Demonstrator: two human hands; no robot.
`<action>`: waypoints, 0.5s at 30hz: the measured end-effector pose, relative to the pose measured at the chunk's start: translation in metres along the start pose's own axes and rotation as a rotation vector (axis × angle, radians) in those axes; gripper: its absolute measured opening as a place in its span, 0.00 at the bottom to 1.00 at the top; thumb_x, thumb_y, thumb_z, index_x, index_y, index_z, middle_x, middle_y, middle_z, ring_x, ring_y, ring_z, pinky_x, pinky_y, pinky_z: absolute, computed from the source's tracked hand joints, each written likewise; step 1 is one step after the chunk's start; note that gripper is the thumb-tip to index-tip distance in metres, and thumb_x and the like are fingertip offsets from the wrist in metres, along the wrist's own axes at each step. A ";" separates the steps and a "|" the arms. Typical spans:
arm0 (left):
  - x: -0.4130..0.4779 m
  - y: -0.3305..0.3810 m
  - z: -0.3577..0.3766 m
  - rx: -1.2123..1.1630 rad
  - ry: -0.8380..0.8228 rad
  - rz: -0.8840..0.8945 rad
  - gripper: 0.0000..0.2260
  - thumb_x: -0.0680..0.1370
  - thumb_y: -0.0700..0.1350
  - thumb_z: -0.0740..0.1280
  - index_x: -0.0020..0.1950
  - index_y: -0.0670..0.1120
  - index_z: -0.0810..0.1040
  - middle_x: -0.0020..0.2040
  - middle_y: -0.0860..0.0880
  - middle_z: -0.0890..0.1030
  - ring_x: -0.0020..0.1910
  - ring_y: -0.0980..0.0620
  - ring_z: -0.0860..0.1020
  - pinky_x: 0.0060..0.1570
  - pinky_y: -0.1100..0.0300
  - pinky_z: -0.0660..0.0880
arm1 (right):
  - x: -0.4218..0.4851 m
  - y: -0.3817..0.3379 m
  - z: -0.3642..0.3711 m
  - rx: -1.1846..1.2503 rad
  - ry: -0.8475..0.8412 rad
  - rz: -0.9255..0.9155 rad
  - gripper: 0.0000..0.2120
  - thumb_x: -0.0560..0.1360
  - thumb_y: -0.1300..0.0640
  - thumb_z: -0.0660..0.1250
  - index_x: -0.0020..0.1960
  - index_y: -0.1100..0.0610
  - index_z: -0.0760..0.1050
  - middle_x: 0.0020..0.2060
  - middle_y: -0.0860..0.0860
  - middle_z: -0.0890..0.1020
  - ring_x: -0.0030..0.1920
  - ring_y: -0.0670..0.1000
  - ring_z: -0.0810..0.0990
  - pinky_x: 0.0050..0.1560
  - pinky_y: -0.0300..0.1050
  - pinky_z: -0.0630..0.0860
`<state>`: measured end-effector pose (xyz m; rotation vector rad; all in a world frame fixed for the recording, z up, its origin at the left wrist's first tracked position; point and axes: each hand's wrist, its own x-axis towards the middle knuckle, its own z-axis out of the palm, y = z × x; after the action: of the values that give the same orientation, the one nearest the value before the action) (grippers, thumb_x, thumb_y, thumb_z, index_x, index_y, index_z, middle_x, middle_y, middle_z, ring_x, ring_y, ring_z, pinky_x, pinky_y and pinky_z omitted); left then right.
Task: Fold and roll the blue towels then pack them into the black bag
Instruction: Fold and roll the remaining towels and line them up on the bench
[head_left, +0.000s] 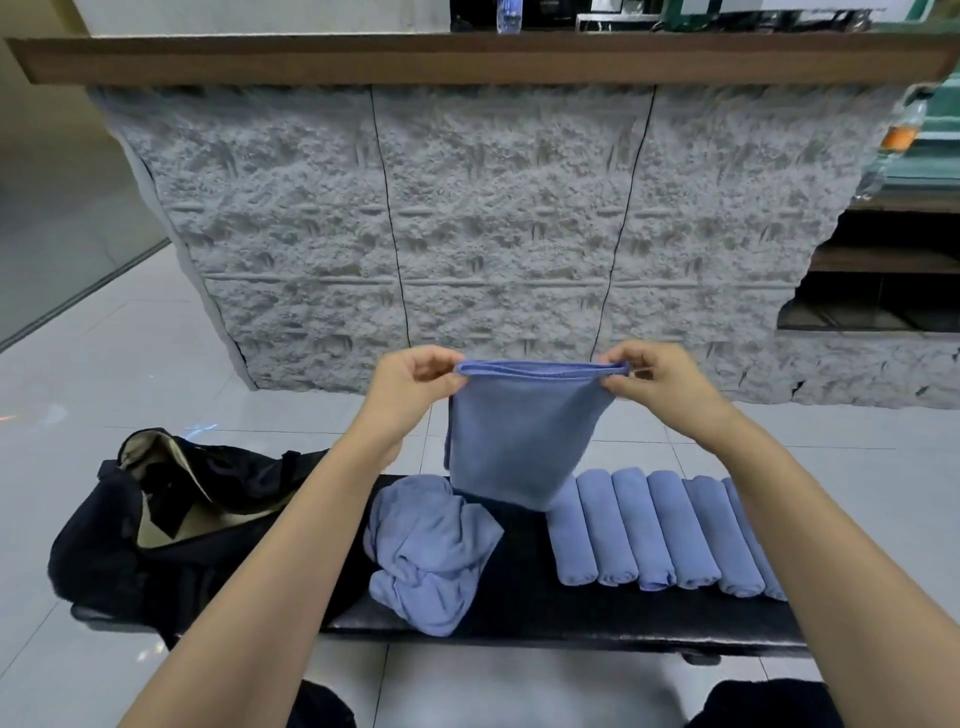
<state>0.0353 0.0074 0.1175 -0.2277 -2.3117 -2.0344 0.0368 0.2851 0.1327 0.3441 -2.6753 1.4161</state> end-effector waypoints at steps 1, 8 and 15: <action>0.004 0.000 -0.001 0.012 0.018 0.041 0.08 0.73 0.35 0.70 0.43 0.48 0.83 0.42 0.53 0.85 0.45 0.57 0.81 0.49 0.63 0.75 | 0.001 0.002 0.002 0.003 0.067 -0.047 0.10 0.73 0.66 0.69 0.41 0.51 0.77 0.39 0.50 0.81 0.42 0.47 0.76 0.48 0.39 0.73; -0.040 -0.117 -0.008 0.484 0.052 0.253 0.18 0.67 0.33 0.72 0.40 0.58 0.81 0.43 0.68 0.81 0.47 0.63 0.77 0.50 0.72 0.70 | -0.050 0.092 0.089 -0.330 0.072 -0.234 0.12 0.65 0.67 0.69 0.44 0.53 0.80 0.45 0.43 0.81 0.48 0.45 0.76 0.48 0.40 0.72; -0.113 -0.281 0.006 0.866 -0.186 -0.070 0.20 0.63 0.35 0.73 0.45 0.59 0.78 0.51 0.67 0.77 0.55 0.62 0.69 0.52 0.66 0.59 | -0.128 0.198 0.215 -0.722 -0.331 0.003 0.23 0.35 0.63 0.77 0.23 0.52 0.69 0.23 0.47 0.70 0.30 0.49 0.69 0.28 0.38 0.61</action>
<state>0.1068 -0.0297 -0.1742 -0.2870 -3.0728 -0.8854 0.1179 0.2355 -0.1720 0.5262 -3.1989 0.3323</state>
